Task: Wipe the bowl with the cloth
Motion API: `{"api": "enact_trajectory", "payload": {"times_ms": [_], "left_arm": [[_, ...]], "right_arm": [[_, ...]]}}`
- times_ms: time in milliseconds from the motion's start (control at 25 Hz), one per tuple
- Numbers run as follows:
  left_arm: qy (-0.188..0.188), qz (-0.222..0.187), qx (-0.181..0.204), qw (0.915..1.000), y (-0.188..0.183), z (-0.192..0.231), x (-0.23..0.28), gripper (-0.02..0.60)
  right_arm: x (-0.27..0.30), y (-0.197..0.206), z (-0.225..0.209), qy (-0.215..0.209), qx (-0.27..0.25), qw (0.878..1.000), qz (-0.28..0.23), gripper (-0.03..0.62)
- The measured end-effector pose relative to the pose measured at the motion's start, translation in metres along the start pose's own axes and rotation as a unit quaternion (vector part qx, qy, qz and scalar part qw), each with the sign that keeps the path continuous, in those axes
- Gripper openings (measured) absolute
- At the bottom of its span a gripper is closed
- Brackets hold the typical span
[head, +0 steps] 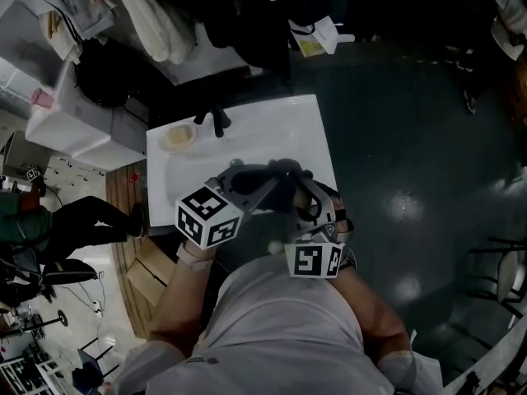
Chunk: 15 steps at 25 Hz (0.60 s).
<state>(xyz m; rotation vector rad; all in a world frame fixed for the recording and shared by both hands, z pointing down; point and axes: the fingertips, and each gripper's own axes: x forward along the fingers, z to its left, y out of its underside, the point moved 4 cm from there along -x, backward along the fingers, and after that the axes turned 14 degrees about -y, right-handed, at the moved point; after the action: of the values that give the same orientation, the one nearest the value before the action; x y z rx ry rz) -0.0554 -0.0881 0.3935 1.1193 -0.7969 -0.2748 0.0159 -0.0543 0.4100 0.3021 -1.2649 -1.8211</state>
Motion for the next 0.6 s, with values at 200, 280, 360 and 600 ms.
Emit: {"api": "enact_trajectory", "payload": {"times_ms": [200,280,360,600], "left_arm": [[-0.02,0.005,-0.012,0.9997,0.006,0.014,-0.001,0.042],[-0.026,0.006,-0.019,0.9995,0.01,0.018,-0.001,0.043],[-0.026,0.002,-0.033,0.9991,0.011,0.021,-0.002,0.042],[-0.028,0.003,-0.058,0.9979,0.019,0.03,-0.004,0.042]], "right_arm": [[-0.008,-0.003,-0.008,0.014,0.026,0.999,-0.029,0.062],[-0.01,-0.004,-0.011,0.017,0.043,0.998,-0.042,0.063],[-0.012,-0.005,-0.015,0.02,0.062,0.996,-0.06,0.063],[-0.021,-0.009,-0.026,0.025,0.158,0.979,-0.123,0.063]]}}
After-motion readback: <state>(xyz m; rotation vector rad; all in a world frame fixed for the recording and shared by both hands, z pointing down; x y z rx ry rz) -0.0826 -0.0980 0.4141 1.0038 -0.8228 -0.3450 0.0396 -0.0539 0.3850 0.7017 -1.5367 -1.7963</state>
